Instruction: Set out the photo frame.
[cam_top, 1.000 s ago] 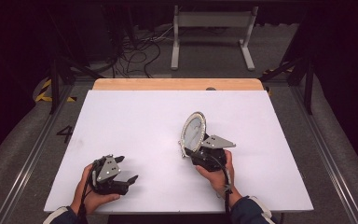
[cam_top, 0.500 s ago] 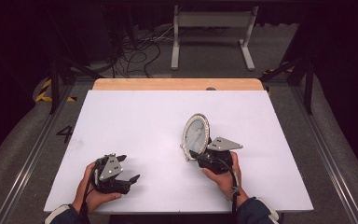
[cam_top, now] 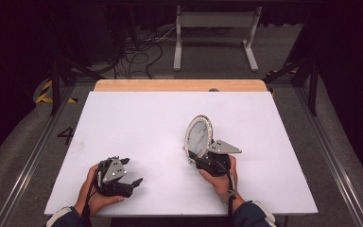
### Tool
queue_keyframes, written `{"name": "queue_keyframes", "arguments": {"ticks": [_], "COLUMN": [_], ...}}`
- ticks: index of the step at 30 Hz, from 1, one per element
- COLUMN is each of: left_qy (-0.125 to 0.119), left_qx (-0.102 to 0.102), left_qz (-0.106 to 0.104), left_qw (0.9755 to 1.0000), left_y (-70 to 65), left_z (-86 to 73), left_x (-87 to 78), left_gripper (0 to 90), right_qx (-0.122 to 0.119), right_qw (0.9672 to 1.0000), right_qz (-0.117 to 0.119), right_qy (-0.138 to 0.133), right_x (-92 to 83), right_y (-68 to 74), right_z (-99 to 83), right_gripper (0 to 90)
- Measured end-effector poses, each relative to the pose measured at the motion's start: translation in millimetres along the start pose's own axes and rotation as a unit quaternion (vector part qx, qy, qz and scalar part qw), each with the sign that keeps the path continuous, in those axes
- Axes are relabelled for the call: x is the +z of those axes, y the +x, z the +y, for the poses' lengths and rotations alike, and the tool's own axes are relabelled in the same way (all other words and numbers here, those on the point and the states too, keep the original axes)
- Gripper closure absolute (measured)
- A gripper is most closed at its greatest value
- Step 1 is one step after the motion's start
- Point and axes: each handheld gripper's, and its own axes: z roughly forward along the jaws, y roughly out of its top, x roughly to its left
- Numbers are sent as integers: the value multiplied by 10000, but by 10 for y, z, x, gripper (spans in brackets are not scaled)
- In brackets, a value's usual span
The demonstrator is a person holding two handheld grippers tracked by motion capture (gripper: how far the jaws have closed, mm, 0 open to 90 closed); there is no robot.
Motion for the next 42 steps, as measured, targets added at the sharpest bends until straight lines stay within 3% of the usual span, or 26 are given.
{"name": "queue_keyframes", "arguments": {"ticks": [6,11,13,17,25,33,36,42], "left_qy": [28,28,45,41,47,38,52,56], "left_qx": [29,19,18,13,23,14,26,1], "left_qz": [-27,-48,-51,-86,-105,-123,-130,-190], "left_qw": [10000,10000,10000,10000,9999,9999,9999,9998], "left_y": [-6,-8,-12,-9,-7,-2,-5,-7], "left_z": [2,0,-1,-3,-2,-4,-4,-4], "left_x": [4,11,10,7,0,-3,1,11], "left_gripper": [194,193,193,193,192,191,190,189], "right_qx": [7,39,129,92,79,-25,-65,-60], "right_qw": [10000,10000,9997,9989,9975,9976,9983,9985], "right_qz": [-85,24,174,380,583,560,465,401], "right_qy": [0,72,138,257,389,418,339,367], "right_x": [19,15,11,-2,-32,-63,-74,-37], "right_y": [9,-18,-47,-94,-135,-140,-119,-95], "right_z": [-7,3,9,25,38,33,39,12], "right_gripper": [657,679,702,704,713,714,646,632]}}
